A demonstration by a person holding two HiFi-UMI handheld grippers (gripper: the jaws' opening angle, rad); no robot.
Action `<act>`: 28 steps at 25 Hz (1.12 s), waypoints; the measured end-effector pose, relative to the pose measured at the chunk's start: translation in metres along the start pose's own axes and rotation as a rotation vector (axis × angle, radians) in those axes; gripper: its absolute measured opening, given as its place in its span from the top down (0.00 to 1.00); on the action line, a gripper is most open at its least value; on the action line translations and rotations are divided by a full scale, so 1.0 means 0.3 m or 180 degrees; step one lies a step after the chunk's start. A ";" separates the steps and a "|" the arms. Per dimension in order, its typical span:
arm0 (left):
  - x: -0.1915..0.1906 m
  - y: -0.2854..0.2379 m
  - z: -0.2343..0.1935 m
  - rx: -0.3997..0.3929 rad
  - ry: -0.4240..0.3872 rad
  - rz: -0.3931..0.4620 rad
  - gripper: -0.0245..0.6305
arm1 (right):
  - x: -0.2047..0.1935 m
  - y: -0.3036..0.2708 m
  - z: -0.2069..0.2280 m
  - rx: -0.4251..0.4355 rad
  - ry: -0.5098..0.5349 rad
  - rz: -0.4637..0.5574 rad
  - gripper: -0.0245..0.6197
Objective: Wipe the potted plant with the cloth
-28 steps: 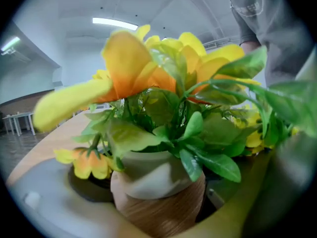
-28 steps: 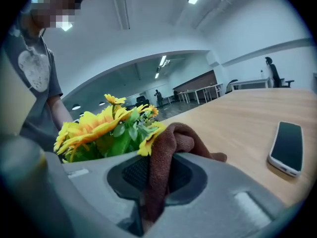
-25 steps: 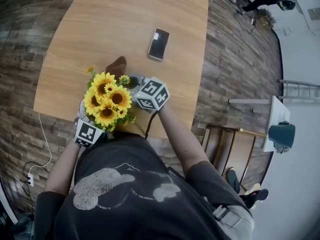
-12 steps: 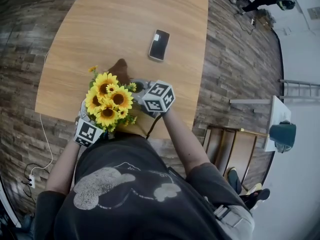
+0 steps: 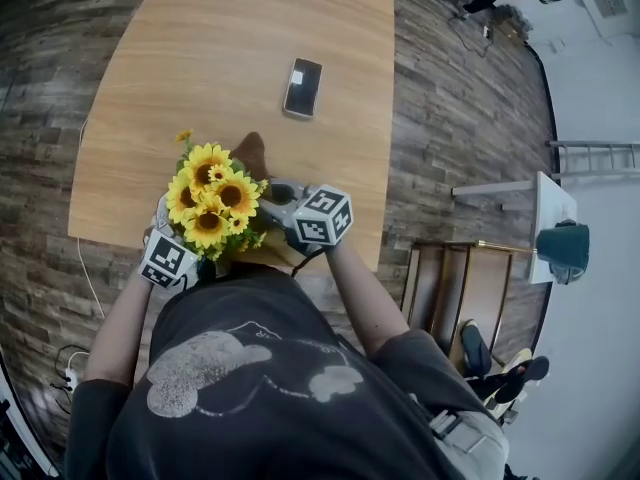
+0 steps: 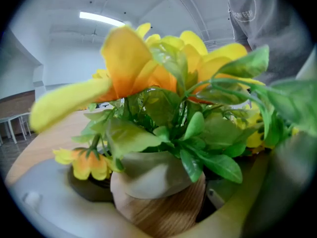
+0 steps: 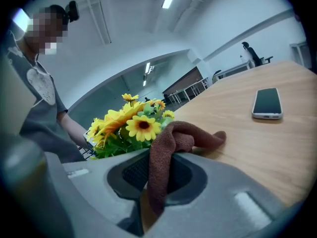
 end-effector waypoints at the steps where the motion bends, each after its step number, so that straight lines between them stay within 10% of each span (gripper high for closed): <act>1: -0.001 0.000 -0.004 -0.0037 -0.0017 -0.0003 0.09 | -0.008 0.005 -0.006 -0.0016 -0.0017 0.0008 0.88; 10: -0.009 -0.004 -0.043 -0.0395 -0.0122 -0.0165 0.04 | -0.042 0.025 -0.040 -0.0180 -0.0114 0.0102 0.88; 20: -0.059 0.147 -0.074 0.0479 0.0306 -0.0105 0.01 | -0.074 0.033 -0.100 -0.0191 -0.0144 0.0108 0.88; 28: -0.087 0.139 -0.007 0.0575 0.0251 -0.0148 0.01 | -0.083 -0.019 -0.197 0.0000 -0.0072 0.0056 0.88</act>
Point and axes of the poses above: the fingertips, and each gripper's own axes: y backward along the fingers, z to its right, x out of its top, the point moved 1 cm from there along y, backward along the fingers
